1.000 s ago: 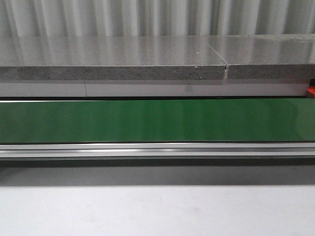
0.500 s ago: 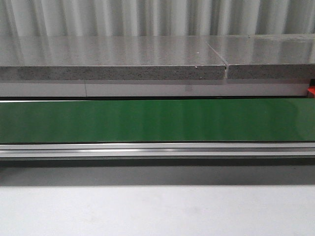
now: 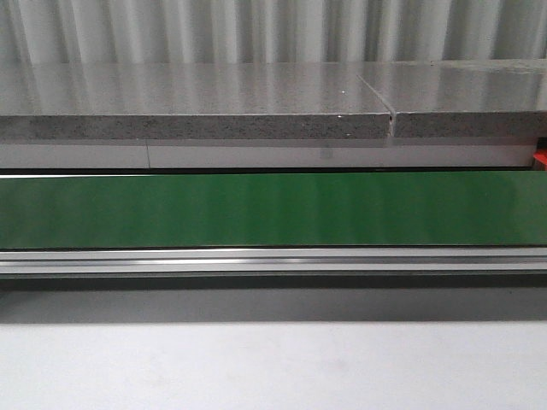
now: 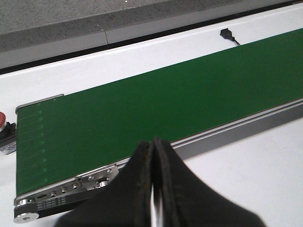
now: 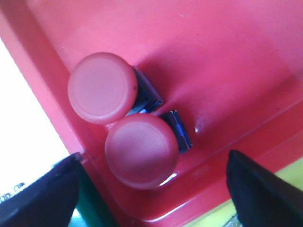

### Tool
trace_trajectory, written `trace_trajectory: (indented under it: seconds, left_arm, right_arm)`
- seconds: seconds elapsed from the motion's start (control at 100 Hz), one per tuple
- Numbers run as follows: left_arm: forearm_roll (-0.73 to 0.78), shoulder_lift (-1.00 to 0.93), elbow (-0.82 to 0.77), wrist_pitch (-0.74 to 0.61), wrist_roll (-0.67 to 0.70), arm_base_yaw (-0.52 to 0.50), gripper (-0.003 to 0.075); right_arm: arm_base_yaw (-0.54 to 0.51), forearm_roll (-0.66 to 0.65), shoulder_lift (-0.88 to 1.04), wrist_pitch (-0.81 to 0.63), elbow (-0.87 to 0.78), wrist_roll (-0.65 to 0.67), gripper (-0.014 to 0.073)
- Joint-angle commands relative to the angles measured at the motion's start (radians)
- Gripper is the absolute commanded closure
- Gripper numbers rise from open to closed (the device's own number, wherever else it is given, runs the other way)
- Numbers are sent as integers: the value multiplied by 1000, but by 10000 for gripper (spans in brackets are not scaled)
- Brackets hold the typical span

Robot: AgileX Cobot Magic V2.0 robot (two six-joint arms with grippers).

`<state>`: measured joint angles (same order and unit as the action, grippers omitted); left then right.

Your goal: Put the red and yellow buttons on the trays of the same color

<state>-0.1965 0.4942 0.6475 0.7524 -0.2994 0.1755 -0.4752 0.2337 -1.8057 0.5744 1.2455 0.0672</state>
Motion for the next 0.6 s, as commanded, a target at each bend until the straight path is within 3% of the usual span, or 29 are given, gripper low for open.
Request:
trace_trajectory:
  seconds: [0.0, 0.19, 0.28, 0.35, 0.59]
  left_arm:
    - [-24, 7, 27, -68, 7, 8, 741]
    - [-24, 7, 27, -68, 7, 8, 741]
    - [-24, 7, 27, -68, 7, 8, 741]
    - [-24, 7, 27, -68, 7, 8, 741]
    - [-24, 7, 27, -68, 7, 8, 741]
  right_arm:
    - [-7, 7, 77, -29, 28, -2, -49]
    - [-6, -3, 155, 2, 28, -45, -46]
    - [4, -3, 196, 19, 28, -67, 13]
    - [18, -5, 224, 31, 28, -83, 116]
    - [110, -46, 308, 77, 28, -100, 624]
